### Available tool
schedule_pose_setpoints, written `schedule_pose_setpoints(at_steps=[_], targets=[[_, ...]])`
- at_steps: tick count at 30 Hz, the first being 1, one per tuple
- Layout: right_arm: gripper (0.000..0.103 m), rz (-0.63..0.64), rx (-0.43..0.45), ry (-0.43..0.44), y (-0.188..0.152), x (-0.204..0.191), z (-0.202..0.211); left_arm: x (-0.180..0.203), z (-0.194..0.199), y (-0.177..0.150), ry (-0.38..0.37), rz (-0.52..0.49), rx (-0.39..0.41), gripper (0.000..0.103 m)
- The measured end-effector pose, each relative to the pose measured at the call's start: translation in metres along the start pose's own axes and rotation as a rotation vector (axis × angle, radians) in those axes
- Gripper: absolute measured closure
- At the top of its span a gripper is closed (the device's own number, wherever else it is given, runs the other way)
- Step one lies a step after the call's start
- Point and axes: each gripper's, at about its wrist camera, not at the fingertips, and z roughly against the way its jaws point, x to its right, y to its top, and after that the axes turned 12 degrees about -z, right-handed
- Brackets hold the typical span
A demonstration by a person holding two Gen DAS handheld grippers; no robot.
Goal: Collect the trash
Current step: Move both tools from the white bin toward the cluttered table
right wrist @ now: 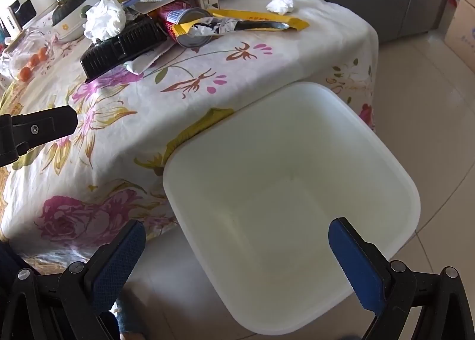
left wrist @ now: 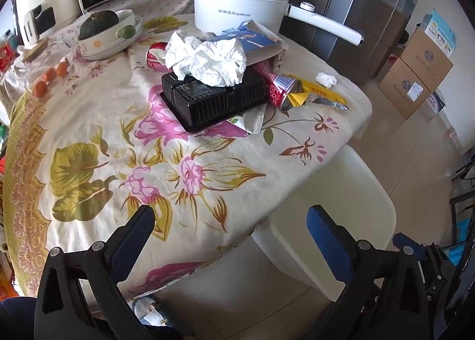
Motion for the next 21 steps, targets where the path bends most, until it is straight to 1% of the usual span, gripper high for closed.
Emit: schedule_pose_setpoints(at_steps=[7,17,21], targets=[[0.001,0.006,-0.003,0.011,-0.0015,-0.0014,0.0010,-0.0013,0.0020,0.0027,0.015,0.019,0.017,0.000],[0.001,0.012,0.003,0.019,-0.0006,-0.0037,0.0010,-0.0030,0.0042,0.0005,0.020,0.012,0.036,0.000],[0.001,0.020,0.004,0.011,-0.0005,-0.0047,0.0010,-0.0037,0.0038,0.0002,0.022,0.015,0.039,0.000]])
